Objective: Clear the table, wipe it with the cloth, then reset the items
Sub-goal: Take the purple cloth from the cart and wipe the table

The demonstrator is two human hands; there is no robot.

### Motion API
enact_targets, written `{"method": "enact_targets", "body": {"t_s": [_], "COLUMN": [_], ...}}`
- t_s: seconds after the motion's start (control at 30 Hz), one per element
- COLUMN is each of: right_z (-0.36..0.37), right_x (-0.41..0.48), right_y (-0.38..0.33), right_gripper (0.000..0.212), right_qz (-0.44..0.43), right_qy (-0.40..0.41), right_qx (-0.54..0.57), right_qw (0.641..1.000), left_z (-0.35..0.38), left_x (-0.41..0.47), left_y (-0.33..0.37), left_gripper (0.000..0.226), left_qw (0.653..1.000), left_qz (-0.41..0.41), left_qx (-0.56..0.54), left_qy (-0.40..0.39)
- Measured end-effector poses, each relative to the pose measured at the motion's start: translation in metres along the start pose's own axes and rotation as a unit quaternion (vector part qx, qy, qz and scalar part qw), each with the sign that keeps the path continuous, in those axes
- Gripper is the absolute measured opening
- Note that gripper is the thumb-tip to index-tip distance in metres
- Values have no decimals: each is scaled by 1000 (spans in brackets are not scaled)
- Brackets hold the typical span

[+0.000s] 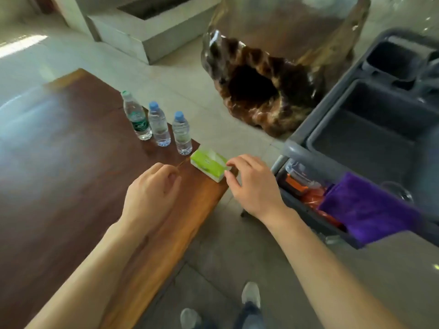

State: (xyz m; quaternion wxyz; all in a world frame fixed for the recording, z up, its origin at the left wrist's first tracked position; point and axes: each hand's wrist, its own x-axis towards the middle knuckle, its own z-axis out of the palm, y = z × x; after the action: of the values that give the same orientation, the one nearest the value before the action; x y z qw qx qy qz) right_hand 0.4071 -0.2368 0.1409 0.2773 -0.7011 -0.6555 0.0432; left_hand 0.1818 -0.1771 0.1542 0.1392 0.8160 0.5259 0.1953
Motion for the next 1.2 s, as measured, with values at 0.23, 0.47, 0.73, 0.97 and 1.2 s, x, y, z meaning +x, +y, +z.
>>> {"method": "enact_targets", "body": {"t_s": [0.23,0.47,0.73,0.97,1.2], "right_z": [-94,-158,-188,-183,-193], "right_x": [-78,-148,-191,-181,-139], "right_y": [115,194,238,241,222], "right_gripper": [26,42,53,20,17], "right_qz": [140,237,221,180,131], "right_qy": [56,74,7,139,150], "right_qx": [-57,-141,-92,-54,31], "right_qw": [987,958,971,972,979], "left_z": [79,147,187,186,153], "left_x": [30,36,44,48,58], "left_y": [146,263,308,307,291], "left_gripper": [28,67,61,41,29], "left_qw": [984,941,898,897,915], "left_qz": [156,316,403,414,379], "left_qx": [-28,-13,18,-49,-121], "left_qy": [-80,-123,-176,-148,-63]}}
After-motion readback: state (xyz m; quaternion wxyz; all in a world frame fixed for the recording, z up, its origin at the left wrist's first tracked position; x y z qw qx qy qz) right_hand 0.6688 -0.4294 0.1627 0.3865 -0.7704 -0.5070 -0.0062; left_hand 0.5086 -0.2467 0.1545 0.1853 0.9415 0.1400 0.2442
